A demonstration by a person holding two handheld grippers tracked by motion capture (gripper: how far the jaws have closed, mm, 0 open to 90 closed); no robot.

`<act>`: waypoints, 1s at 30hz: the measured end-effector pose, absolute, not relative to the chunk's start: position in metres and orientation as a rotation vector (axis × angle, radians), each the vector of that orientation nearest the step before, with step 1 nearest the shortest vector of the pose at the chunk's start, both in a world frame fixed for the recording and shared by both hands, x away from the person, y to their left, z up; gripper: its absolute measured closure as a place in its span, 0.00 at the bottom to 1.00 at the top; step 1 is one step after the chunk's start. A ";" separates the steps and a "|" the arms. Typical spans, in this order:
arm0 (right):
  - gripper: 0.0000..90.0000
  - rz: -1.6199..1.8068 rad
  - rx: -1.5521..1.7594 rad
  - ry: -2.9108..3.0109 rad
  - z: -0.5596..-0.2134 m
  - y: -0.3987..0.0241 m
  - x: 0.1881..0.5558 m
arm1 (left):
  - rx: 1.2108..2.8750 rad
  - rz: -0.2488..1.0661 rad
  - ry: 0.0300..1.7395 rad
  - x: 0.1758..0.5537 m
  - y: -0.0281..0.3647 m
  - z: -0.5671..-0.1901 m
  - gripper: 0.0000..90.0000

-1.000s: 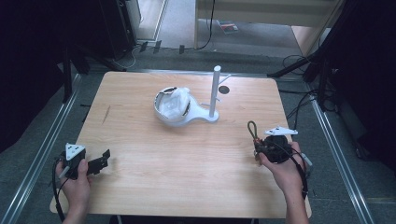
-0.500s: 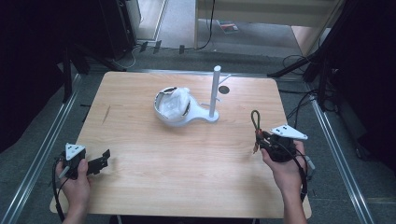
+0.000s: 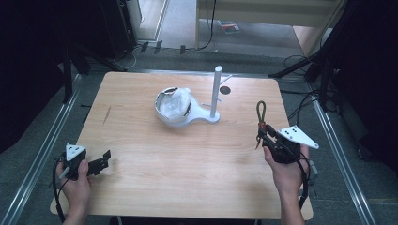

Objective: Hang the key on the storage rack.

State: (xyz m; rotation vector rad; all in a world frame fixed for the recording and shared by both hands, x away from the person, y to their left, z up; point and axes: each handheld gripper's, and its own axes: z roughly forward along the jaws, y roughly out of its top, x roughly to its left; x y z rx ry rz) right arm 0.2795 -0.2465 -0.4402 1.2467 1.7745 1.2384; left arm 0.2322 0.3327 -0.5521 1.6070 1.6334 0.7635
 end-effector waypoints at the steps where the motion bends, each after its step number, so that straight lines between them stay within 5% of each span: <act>1: 0.79 1.251 1.236 1.767 -0.439 -0.246 0.278 | 1.608 0.763 1.632 0.232 0.333 -0.552 0.09; 30: 0.79 1.352 1.061 1.681 -0.423 -0.214 0.261 | 1.597 0.752 1.647 0.233 0.334 -0.552 0.09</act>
